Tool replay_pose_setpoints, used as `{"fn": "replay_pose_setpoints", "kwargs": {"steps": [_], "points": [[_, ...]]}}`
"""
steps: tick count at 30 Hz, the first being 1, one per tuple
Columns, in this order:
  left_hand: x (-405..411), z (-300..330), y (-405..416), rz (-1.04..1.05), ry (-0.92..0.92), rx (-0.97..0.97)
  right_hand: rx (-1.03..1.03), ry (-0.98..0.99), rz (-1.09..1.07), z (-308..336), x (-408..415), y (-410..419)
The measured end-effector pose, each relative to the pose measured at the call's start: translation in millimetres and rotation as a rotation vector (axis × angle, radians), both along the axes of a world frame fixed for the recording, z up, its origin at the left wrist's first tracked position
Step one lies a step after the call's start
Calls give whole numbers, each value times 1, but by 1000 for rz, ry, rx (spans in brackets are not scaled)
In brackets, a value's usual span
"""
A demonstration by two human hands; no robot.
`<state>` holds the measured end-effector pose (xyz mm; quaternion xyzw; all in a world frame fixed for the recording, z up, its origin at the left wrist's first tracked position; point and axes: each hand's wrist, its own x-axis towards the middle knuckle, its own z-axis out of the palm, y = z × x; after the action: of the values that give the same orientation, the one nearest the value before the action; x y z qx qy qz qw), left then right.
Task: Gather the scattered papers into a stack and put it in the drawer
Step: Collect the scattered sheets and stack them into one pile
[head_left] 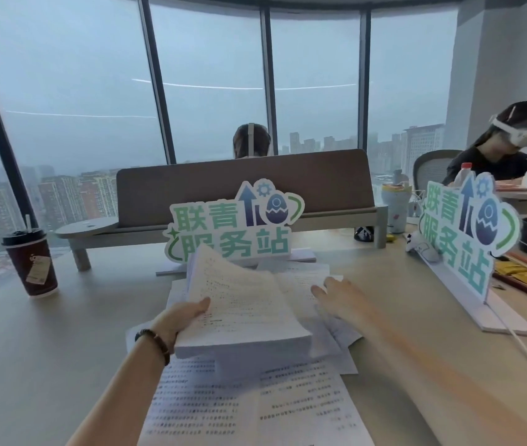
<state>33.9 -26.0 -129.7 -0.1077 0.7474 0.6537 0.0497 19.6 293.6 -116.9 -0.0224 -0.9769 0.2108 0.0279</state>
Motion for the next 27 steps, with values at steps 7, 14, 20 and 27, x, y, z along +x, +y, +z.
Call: {"fn": "replay_pose_setpoints", "kwargs": {"steps": [7, 14, 20, 27], "points": [[-8, -18, 6, 36, -57, -37, 1, 9, 46, -5, 1, 1], [-3, -19, 20, 20, -45, 17, -419, -100, -20, 1, -2, 8], [-3, -16, 22, 0, -57, 108, -442, -95, 42, -1, 0, 7], [-5, -7, 8, -96, -97, 319, -561, -58, -76, -5, -14, 16]]}}
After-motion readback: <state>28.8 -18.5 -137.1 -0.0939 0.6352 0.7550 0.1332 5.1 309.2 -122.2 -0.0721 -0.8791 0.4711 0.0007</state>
